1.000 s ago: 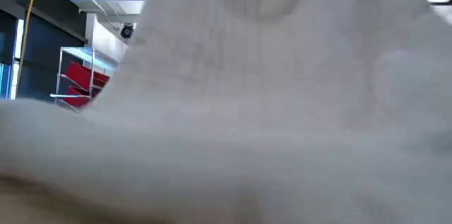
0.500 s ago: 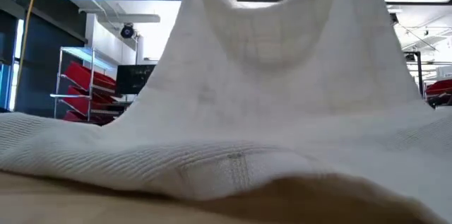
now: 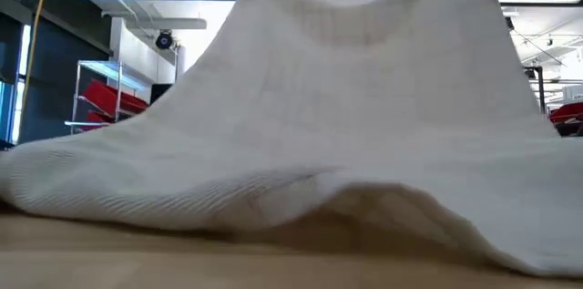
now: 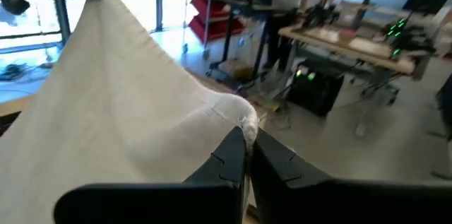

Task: Fold towel
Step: Fold the left white towel

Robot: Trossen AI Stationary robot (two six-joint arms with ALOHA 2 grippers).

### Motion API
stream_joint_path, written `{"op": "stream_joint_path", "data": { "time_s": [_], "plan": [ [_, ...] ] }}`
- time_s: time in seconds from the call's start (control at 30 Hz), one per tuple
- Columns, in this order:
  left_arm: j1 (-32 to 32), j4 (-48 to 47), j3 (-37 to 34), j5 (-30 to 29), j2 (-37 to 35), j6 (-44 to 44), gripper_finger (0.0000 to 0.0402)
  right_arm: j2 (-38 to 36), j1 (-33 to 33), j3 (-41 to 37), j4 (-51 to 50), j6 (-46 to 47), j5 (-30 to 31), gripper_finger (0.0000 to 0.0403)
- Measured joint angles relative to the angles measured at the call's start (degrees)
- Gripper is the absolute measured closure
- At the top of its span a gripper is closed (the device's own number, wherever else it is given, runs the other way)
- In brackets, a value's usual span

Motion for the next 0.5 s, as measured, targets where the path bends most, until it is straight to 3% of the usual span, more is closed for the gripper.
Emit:
{"op": "stream_joint_path", "data": {
  "time_s": [0.13,0.23,0.5],
  "plan": [
    [0.5,2.66,0.0,0.07,0.0,-0.19,0.0401,0.08,0.0,-0.25,0.01,-0.15,0.31,0.0403],
    [0.5,-0.28,0.03,1.27,0.0,-1.41,0.0401,-0.1,0.0,-0.25,-0.31,-0.11,-4.02,0.0403],
    [-1.0,-23.1,-3.0,4.03,-0.17,-4.61,0.0401,0.77,0.02,-0.25,-0.61,2.69,-29.82,0.0403]
  ]
}}
